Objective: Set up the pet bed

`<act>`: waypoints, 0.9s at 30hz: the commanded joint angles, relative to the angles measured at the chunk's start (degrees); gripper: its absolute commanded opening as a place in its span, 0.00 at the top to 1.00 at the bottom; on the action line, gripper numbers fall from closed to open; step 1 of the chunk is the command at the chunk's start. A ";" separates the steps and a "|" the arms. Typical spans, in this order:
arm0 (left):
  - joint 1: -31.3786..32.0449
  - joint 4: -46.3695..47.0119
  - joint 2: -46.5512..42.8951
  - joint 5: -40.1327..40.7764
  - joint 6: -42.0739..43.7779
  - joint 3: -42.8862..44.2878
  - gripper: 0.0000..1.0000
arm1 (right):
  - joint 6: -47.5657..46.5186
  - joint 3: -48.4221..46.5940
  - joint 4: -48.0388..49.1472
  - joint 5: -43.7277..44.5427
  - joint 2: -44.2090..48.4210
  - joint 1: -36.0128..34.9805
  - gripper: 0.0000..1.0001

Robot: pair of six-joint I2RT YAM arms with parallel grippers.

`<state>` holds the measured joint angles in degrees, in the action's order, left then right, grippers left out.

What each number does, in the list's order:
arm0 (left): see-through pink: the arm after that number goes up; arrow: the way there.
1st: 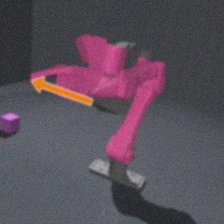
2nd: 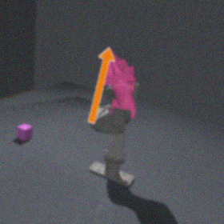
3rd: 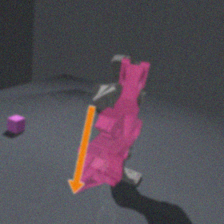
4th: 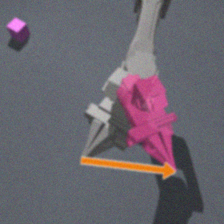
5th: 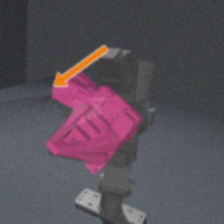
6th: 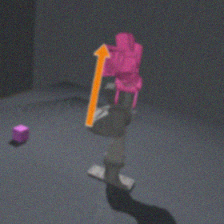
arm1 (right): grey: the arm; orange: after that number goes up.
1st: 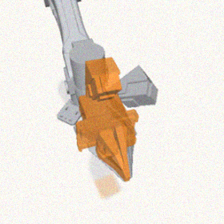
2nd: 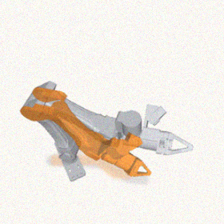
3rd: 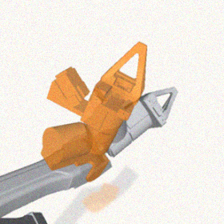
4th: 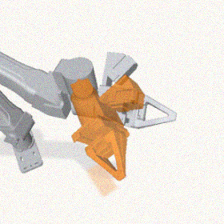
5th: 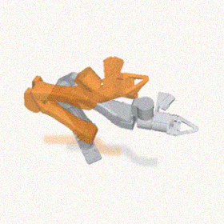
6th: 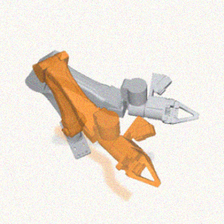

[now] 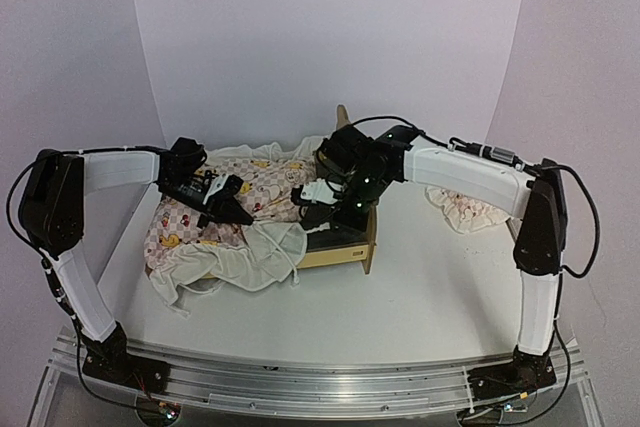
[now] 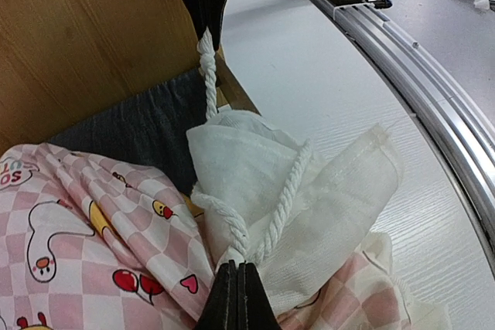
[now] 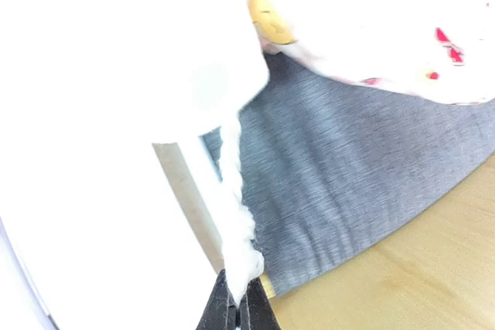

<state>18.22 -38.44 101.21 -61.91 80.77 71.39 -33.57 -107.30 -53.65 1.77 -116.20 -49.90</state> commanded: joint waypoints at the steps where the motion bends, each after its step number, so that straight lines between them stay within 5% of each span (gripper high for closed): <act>1: 2.90 -0.07 0.43 -2.89 -1.88 2.96 1.00 | -0.97 0.78 -4.16 2.14 -1.90 -0.38 1.00; 9: 5.48 3.62 1.17 -2.87 -3.01 2.06 1.00 | 1.46 -7.38 -4.27 2.07 -4.77 -0.47 0.59; 12: 5.67 4.99 1.53 -2.68 -3.40 1.80 1.00 | 3.08 -7.96 -4.32 -0.30 -2.81 -0.47 0.52; 15: 5.66 5.55 1.82 -2.24 -3.52 2.07 1.00 | 6.31 -9.54 -4.25 -3.11 -2.63 -0.23 0.53; 20: 5.68 6.56 2.22 -2.85 -3.54 1.83 1.00 | 19.79 -15.59 -5.53 -9.46 -8.75 2.98 0.80; 27: 5.55 8.43 2.23 -1.57 -6.26 1.16 1.00 | 27.96 -17.04 -8.88 -19.16 -14.12 3.74 0.81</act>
<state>23.70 -32.15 103.12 -63.03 76.56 72.10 -13.08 -123.11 -58.77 -9.61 -126.31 -46.17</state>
